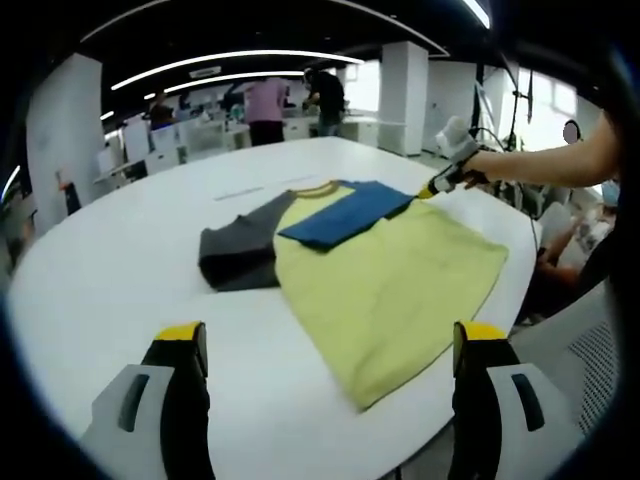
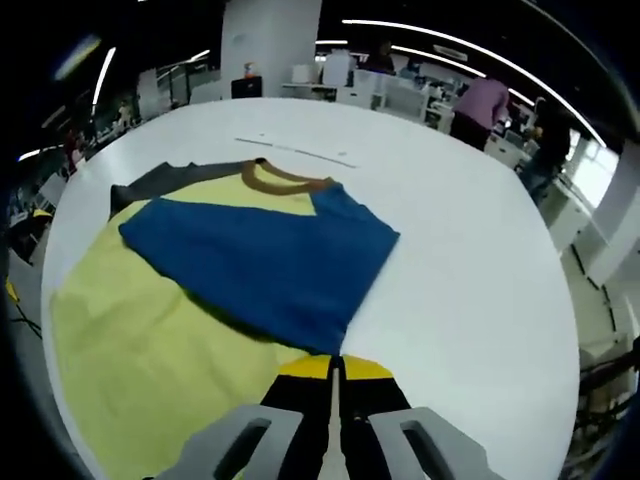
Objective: Fold the garment on the visible template until the final outline fits inside the template.
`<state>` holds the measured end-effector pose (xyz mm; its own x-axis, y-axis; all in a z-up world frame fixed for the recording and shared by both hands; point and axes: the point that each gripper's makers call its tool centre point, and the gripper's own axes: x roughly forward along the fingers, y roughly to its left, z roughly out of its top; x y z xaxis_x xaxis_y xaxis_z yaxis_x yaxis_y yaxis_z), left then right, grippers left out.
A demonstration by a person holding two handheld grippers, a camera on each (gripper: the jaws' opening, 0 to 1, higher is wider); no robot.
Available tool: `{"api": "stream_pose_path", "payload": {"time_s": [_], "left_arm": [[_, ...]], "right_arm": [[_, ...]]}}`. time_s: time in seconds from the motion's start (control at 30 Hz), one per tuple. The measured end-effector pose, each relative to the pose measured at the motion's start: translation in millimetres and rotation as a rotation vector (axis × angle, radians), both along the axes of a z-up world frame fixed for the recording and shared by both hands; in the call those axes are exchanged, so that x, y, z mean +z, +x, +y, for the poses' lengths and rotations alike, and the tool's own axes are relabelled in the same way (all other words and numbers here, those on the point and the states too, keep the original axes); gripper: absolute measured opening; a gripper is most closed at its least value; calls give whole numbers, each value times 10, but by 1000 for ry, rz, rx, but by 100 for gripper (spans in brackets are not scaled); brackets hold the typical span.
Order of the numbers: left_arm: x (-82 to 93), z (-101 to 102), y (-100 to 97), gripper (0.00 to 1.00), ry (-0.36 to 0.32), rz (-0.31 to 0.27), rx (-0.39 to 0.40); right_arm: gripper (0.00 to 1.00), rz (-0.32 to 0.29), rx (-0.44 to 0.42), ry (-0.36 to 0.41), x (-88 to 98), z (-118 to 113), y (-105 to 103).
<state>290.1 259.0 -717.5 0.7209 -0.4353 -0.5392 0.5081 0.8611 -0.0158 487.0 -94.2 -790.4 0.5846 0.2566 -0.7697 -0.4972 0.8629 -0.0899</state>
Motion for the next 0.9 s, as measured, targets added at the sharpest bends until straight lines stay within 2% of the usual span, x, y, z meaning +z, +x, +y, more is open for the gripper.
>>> {"api": "stream_pose_path", "payload": {"time_s": [0.43,0.5,0.7,0.83,0.9], "left_arm": [[-7,44,27,99,-4,-1,13],[-10,56,36,99,-6,-2,17],[-10,113,75,98,-18,-6,37],[1,138,105,98,-26,-11,48],[11,144,117,98,-29,-14,53]], "right_arm": [[0,10,-24,-2,-5,-194,14],[0,14,-36,22,-7,-207,26],[1,20,-103,213,103,-120,36],[16,6,-86,248,211,-103,22],[24,1,-76,291,289,-40,-11]]}}
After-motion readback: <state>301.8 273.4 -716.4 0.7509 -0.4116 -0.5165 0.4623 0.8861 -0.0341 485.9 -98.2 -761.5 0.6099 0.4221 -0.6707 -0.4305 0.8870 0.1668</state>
